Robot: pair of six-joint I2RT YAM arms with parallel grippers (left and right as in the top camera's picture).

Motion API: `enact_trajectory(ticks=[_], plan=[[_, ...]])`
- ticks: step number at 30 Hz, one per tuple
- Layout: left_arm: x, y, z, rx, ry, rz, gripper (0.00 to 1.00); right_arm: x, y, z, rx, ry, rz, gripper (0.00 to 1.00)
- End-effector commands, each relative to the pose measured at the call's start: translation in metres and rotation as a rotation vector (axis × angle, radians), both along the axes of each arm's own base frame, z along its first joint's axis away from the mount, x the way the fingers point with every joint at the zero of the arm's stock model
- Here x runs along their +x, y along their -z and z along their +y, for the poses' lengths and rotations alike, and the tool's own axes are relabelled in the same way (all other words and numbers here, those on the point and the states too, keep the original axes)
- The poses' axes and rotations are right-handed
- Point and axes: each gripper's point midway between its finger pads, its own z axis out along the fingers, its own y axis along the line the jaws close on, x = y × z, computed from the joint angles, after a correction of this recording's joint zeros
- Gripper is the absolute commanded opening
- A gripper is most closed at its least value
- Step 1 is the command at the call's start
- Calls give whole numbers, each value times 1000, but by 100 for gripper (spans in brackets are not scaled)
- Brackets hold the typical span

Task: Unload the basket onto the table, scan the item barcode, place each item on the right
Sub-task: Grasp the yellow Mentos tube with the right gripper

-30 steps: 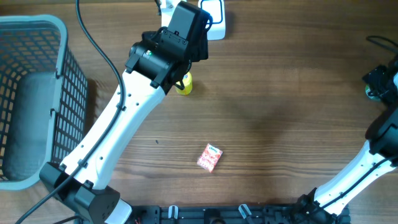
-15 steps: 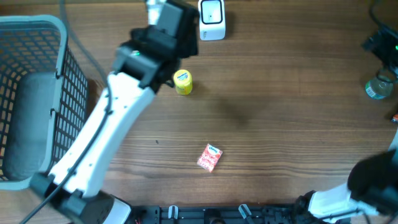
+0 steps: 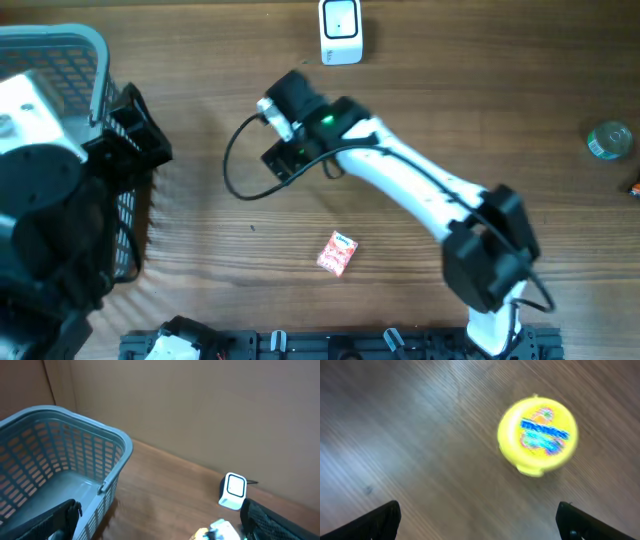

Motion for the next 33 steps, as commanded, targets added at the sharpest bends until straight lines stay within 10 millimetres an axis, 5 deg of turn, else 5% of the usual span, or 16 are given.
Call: enact_trajectory(ticks=[1, 10, 15, 18, 22, 28, 33], plan=[[9, 11, 3, 39, -39, 53, 100, 24, 19, -8, -120, -20, -117, 100], [33, 31, 9, 102, -139, 134, 100, 52, 10, 16, -94, -270, -278, 100], [33, 30, 11, 109, -153, 130, 100, 57, 58, 15, -79, -274, -188, 100], [32, 29, 14, 118, -168, 127, 100, 57, 64, 16, -86, -298, -189, 100], [31, 30, 14, 120, -168, 131, 100, 59, 62, 18, -66, -262, -189, 63], [27, 36, 15, 137, -167, 166, 100, 61, 62, 15, -36, -140, -159, 57], [26, 37, 16, 135, -168, 172, 100, 67, 65, -36, -121, 317, -122, 58]])
